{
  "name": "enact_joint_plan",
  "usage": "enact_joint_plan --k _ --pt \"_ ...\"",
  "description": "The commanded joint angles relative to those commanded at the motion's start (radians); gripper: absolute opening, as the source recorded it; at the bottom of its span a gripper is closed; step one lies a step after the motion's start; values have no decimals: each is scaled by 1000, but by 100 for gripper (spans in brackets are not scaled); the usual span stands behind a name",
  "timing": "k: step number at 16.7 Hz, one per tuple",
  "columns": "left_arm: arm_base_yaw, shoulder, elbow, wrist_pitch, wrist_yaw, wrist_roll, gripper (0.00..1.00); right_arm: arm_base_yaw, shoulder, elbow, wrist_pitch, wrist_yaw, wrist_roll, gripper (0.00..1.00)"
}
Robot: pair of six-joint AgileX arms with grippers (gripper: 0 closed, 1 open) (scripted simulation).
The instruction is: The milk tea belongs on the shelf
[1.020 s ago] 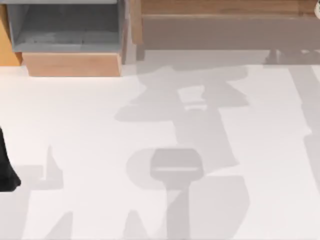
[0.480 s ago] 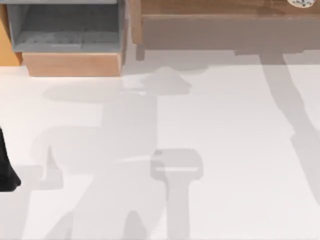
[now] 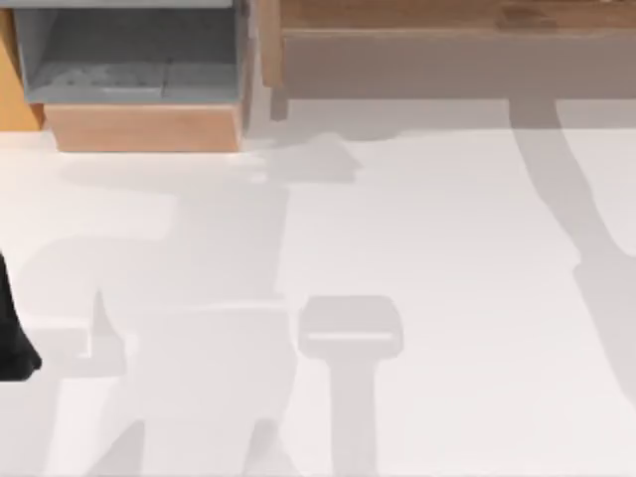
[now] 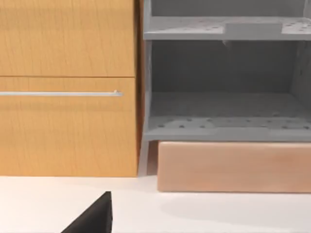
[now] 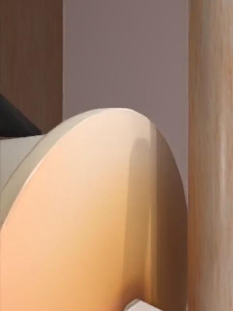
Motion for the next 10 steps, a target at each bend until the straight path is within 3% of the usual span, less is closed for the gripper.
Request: enact_joint_plan --k 5,10 --pt "0 0 0 0 0 0 100 -1 -9 -10 4 11 -7 0" --pt "0 0 0 0 0 0 100 29 -52 -69 -31 133 -119 0"
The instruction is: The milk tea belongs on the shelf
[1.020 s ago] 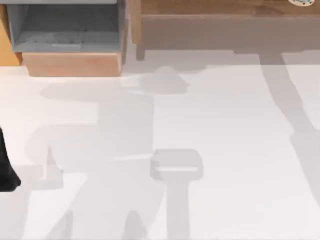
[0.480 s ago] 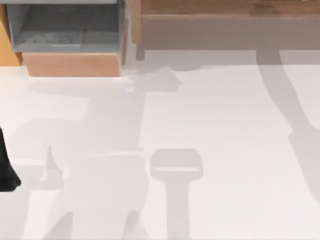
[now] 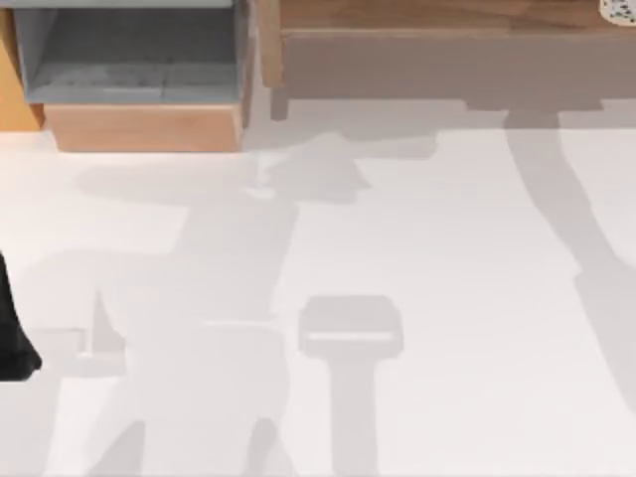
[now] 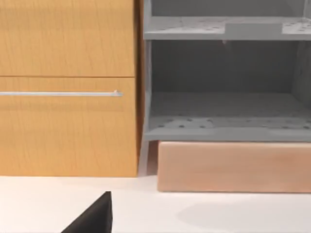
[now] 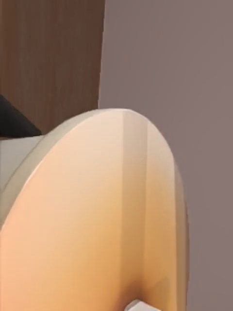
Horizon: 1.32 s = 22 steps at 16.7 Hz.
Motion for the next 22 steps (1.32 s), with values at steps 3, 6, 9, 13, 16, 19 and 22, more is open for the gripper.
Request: enact_joint_plan --k 3,6,9,13,16,19,22 --pt "0 0 0 0 0 0 100 16 3 -45 -35 32 -25 0" --pt "0 0 0 0 0 0 100 -11 9 -42 -24 29 19 0" --pt "0 0 0 0 0 0 100 -35 75 25 24 -17 58 0" --pt "0 0 0 0 0 0 100 -44 190 131 105 -116 93 0" --pt "0 0 0 0 0 0 100 -44 217 149 117 -145 117 0" --pt "0 0 0 0 0 0 100 -44 217 149 117 -145 117 0" --pt "0 0 0 0 0 0 100 -44 217 149 117 -145 117 23"
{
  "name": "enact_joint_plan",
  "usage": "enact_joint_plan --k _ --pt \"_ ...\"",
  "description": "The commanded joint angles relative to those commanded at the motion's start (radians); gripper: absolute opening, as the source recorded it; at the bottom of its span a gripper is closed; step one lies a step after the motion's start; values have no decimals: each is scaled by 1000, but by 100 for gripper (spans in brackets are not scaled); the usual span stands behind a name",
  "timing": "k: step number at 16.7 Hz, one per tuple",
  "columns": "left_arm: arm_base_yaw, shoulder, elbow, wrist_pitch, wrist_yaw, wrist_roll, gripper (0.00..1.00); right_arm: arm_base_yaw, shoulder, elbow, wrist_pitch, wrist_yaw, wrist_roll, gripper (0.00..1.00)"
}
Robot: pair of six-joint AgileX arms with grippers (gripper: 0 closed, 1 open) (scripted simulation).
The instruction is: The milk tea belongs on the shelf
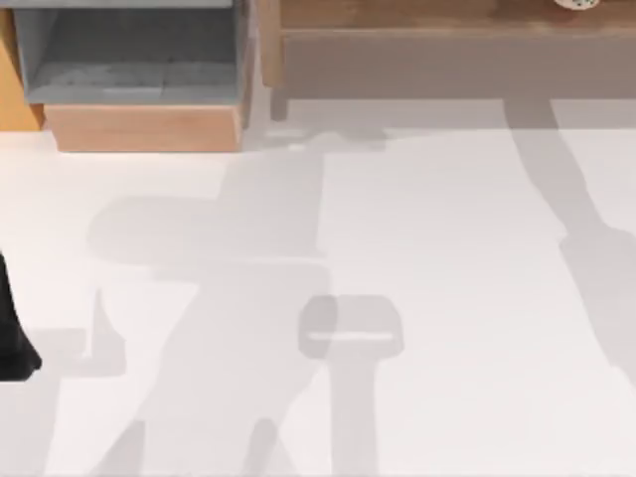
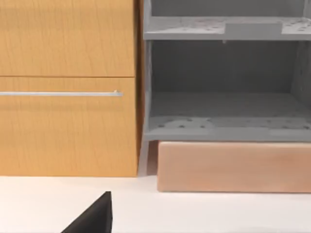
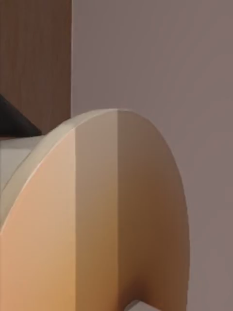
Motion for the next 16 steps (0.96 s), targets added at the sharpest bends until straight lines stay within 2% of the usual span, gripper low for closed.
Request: enact_joint_plan --k 10,16 --pt "0 0 0 0 0 0 100 0 0 0 0 0 0 98" --pt "0 0 0 0 0 0 100 0 0 0 0 0 0 100"
